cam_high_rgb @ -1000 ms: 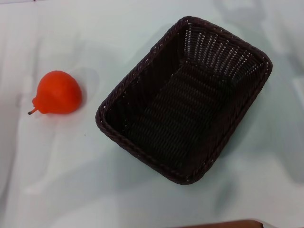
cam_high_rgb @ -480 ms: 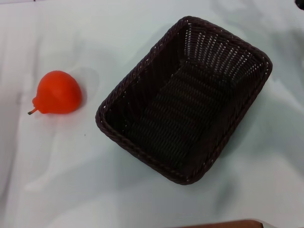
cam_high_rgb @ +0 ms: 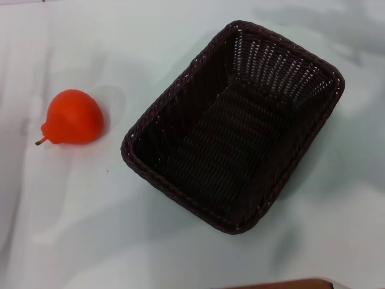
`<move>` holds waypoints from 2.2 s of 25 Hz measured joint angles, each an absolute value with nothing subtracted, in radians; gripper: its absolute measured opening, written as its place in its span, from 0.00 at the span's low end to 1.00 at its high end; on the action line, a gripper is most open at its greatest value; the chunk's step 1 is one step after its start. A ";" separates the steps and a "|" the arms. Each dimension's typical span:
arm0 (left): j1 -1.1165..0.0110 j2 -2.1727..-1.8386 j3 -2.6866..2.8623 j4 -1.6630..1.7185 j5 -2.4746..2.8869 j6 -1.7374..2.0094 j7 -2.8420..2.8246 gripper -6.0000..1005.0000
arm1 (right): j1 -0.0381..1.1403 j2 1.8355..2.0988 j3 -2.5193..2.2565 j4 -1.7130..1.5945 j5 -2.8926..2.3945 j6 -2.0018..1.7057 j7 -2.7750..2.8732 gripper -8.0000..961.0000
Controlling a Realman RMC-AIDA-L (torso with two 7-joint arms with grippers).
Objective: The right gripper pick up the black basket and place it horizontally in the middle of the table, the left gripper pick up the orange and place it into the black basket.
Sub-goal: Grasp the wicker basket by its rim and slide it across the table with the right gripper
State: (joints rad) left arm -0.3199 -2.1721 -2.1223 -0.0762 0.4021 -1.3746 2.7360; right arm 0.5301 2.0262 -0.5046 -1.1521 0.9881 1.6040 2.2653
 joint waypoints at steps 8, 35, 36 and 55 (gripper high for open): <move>-0.317 -2.174 -2.118 -0.072 0.403 -1.376 2.736 0.88 | 0.751 2.000 -0.536 -1.364 0.443 1.833 2.461 0.93; -0.298 -2.172 -2.124 -0.073 0.402 -1.378 2.736 0.88 | 0.824 2.056 -0.675 -0.977 0.430 1.504 2.411 0.81; -0.299 -2.172 -2.125 -0.075 0.402 -1.378 2.736 0.88 | 0.824 2.059 -0.675 -0.968 0.431 1.492 2.406 0.81; -0.304 -2.171 -2.125 -0.077 0.402 -1.346 2.737 0.88 | 0.827 2.075 -0.696 -0.888 0.469 1.424 2.396 0.38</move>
State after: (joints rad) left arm -0.3035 -2.1705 -2.1245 -0.0771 0.4019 -1.3459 2.7366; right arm 0.8272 2.0747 -0.6959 -0.8877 0.4694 1.4239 2.3962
